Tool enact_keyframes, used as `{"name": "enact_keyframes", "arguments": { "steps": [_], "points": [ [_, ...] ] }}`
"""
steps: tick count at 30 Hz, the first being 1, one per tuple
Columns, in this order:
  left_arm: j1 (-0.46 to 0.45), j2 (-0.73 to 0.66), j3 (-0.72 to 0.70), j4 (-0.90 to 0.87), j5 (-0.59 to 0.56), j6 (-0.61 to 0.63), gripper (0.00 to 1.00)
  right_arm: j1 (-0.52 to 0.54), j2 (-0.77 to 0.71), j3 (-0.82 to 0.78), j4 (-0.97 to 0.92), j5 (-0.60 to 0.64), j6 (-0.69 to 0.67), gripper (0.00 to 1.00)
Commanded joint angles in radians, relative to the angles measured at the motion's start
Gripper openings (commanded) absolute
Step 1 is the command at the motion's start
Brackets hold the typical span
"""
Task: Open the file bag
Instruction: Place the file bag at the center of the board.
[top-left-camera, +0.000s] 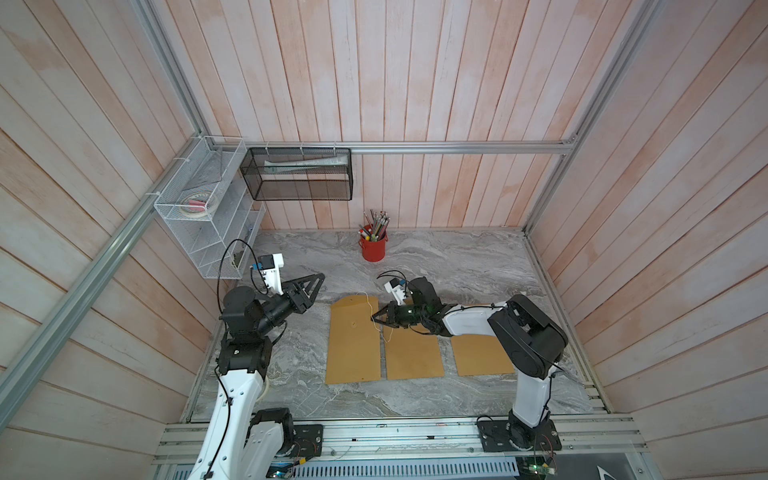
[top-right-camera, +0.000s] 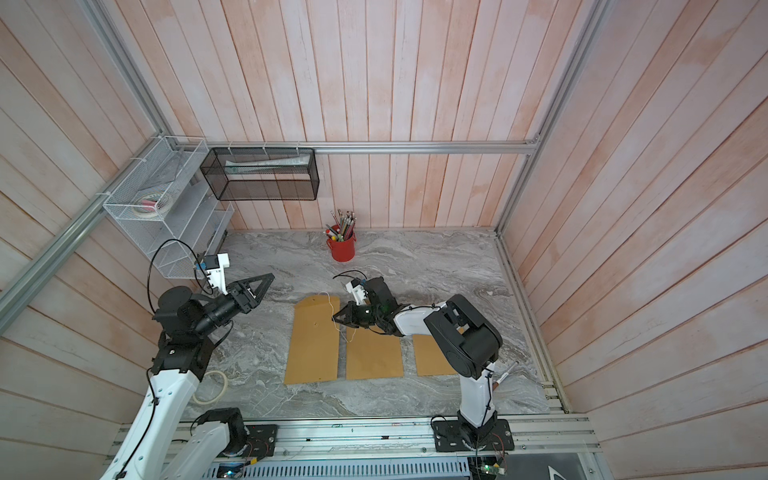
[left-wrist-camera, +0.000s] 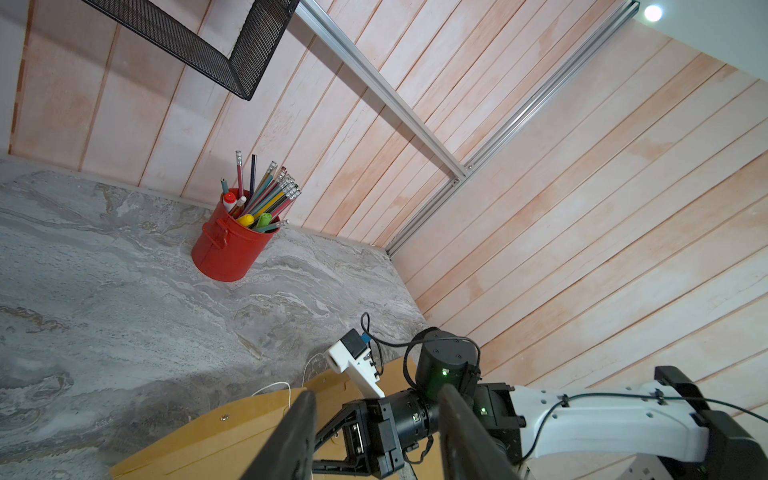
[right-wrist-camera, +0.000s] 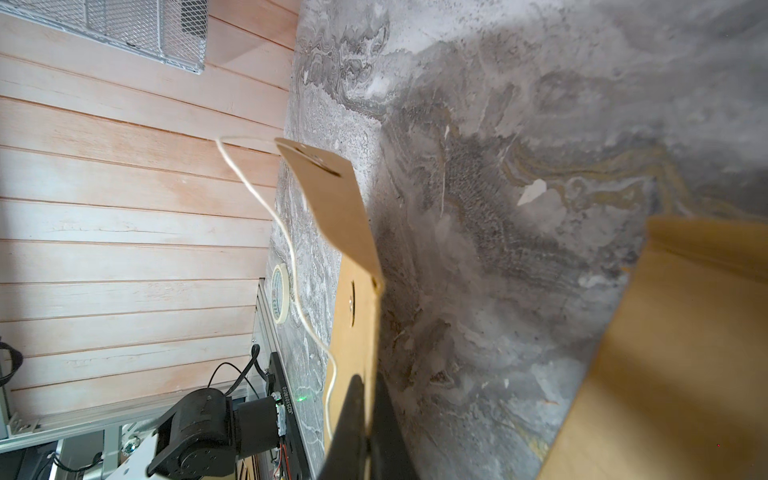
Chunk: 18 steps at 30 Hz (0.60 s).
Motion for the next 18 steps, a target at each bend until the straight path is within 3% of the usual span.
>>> {"name": "enact_keyframes", "arguments": {
  "steps": [1, 8, 18],
  "points": [
    [0.004, 0.002, -0.016, 0.015, 0.022, -0.004, 0.50, 0.006, 0.026, 0.021, 0.023, 0.007, 0.003, 0.00],
    [0.004, 0.003, -0.020, 0.022, 0.027, -0.008, 0.50, 0.007, 0.042, 0.016, 0.029, -0.001, 0.001, 0.01],
    [0.004, 0.001, -0.020, 0.024, 0.027, -0.009, 0.50, 0.004, 0.051, 0.025, 0.015, 0.011, -0.003, 0.17]
  ]
}}
